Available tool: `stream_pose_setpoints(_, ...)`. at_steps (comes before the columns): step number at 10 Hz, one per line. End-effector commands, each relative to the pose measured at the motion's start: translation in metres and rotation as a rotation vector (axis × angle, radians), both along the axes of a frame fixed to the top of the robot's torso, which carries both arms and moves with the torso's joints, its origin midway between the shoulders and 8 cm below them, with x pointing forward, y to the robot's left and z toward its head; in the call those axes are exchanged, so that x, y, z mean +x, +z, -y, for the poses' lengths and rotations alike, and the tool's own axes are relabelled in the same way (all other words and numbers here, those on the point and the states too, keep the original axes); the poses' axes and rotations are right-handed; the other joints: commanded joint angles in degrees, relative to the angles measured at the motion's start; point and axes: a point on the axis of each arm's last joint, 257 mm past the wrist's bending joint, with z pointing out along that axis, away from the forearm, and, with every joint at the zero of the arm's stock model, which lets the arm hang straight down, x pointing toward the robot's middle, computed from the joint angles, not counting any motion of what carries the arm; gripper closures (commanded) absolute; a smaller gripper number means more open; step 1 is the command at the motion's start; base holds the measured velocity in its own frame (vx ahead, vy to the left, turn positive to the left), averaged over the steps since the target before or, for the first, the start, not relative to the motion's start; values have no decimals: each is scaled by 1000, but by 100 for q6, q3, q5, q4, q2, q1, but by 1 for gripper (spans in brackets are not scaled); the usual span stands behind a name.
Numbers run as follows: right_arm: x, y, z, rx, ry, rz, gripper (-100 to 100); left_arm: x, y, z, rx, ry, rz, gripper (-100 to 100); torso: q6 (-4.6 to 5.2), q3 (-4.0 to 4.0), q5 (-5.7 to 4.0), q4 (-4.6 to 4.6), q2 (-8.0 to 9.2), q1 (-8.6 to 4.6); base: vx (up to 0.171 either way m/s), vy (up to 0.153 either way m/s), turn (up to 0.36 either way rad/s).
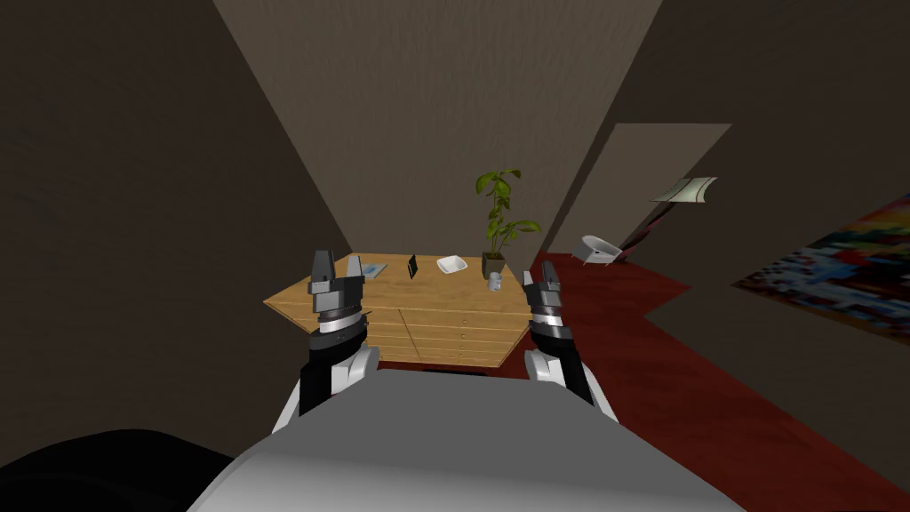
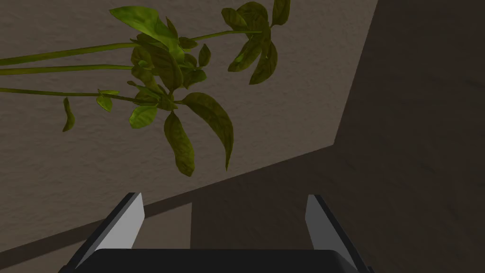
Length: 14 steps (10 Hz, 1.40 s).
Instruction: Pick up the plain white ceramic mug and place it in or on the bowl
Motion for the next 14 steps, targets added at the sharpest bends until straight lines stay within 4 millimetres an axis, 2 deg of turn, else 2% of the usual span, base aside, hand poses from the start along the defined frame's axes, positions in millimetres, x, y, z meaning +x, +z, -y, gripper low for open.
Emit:
stream_pose_setpoints(1,4,-7,-5,-68,0,-24,-100,0,0,0,0,0,0,0,0,0,0,0,0,0,-10,-14,-31)
stream_pose_setpoints(4,12,-24,-13,-218,-8,-74,-100,0,0,0,0,0,0,0,0,5,-3,2,8,-11,-24,-24,-38)
stream_pose_setpoints(8,24,-60,-20,-497,-36,-152,-100,0,0,0,0,0,0,0,0,6,-4,2,10,-15,-30,-26,-31)
stream_pose_setpoints(9,24,-61,-20,-506,-32,-152,-100,0,0,0,0,0,0,0,0,7,-3,3,13,-12,-22,-12,-7)
stream_pose_setpoints(11,30,-83,-20,-667,-52,-190,-100,0,0,0,0,0,0,0,0,4,-1,2,7,-6,-17,-9,-17)
stream_pose_setpoints(12,30,-83,-20,-679,-48,-190,-100,0,0,0,0,0,0,0,0,4,-2,2,7,-6,-16,-7,-5)
stream_pose_setpoints(14,35,-107,-15,-849,-71,-223,-100,0,0,0,0,0,0,0,0,4,-1,1,6,-3,-21,-3,-4)
